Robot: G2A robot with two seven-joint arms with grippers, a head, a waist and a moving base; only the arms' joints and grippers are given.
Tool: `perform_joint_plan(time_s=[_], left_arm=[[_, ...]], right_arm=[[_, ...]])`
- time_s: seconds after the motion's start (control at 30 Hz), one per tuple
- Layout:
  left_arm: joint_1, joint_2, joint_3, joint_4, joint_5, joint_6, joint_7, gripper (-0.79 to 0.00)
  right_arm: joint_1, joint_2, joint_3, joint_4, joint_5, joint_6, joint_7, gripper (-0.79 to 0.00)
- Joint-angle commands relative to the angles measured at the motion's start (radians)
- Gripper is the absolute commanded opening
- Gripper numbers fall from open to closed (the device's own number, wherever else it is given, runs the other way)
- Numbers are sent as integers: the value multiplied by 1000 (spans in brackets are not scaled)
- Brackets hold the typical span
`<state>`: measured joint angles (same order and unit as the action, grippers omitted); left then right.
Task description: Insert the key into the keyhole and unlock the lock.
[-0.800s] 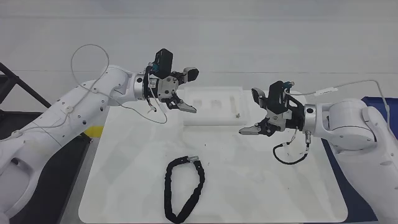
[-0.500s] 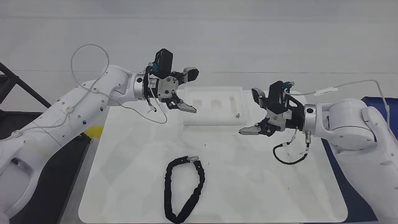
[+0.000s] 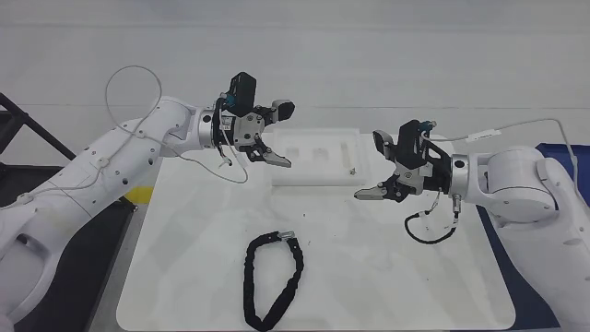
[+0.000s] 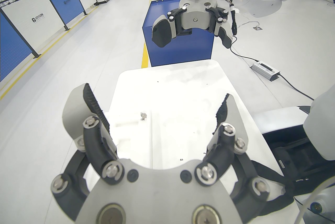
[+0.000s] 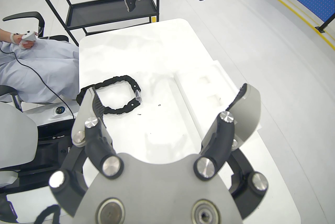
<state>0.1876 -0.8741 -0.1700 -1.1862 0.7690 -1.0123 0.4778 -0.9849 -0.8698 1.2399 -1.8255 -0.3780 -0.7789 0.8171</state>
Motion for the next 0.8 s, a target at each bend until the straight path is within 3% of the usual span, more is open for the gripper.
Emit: perform_joint_plan(time_s=[0.0,0.27,0.77], left_arm=[[0,0,0,0,0,0,0,-1],[0,0,0,0,0,0,0,0],[0,0,0,0,0,0,0,0]], right_arm=[[0,0,0,0,0,0,0,-1],[-8,-16,-76,96,-47,114,-51,0],[184,-114,-326,491,5,355,-149,0]])
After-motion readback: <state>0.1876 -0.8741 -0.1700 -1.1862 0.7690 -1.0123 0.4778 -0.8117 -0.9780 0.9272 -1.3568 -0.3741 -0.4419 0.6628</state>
